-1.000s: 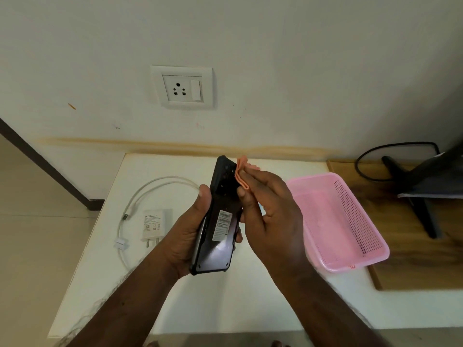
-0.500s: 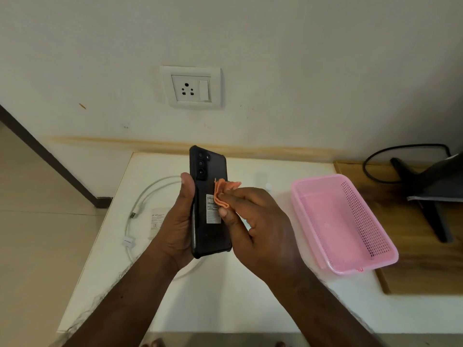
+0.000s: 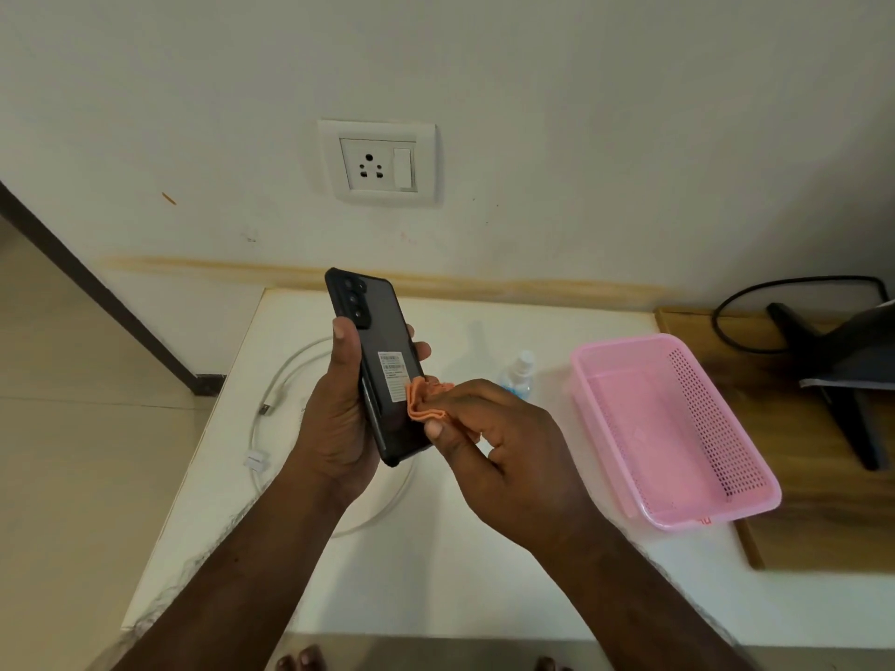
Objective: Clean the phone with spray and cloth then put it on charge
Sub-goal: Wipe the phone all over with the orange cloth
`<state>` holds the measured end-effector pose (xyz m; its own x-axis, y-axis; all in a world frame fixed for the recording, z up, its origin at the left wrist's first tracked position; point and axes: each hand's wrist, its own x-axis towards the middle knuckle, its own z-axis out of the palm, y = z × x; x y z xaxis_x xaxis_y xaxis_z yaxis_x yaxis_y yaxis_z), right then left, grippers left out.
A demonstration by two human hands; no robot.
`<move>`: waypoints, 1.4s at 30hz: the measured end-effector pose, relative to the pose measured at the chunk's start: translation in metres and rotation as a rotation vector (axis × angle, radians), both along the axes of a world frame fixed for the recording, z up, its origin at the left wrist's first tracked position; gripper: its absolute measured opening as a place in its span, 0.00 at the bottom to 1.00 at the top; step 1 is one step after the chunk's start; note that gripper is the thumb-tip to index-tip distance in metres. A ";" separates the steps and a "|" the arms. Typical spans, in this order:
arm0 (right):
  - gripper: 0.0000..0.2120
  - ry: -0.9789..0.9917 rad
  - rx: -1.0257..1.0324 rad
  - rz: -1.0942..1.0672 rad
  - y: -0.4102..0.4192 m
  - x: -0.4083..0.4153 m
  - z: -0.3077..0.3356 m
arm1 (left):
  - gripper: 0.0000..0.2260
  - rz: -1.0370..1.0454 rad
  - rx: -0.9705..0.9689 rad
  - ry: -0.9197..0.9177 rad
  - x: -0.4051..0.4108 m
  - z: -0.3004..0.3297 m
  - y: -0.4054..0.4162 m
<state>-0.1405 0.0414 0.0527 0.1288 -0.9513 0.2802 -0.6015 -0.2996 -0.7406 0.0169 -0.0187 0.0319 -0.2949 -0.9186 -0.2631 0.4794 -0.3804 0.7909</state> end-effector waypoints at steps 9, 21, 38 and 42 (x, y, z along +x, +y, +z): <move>0.14 -0.025 0.093 -0.077 0.006 0.008 0.001 | 0.54 0.150 -0.117 -0.072 0.002 -0.002 -0.004; 0.04 -0.374 0.323 -0.041 0.010 0.012 0.009 | 0.38 0.168 -0.256 -0.300 -0.003 -0.006 0.002; 0.12 -0.576 -0.035 -0.252 0.006 0.008 0.013 | 0.32 -0.178 -0.346 -0.373 -0.020 -0.001 0.021; 0.12 -0.500 -0.233 -0.404 0.003 0.001 0.016 | 0.40 -0.227 -0.319 -0.409 -0.021 0.002 0.023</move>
<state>-0.1398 0.0449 0.0683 -0.4222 -0.8049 0.4170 -0.3017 -0.3090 -0.9019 -0.0040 0.0044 0.0337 -0.4270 -0.8966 -0.1172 0.0434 -0.1498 0.9878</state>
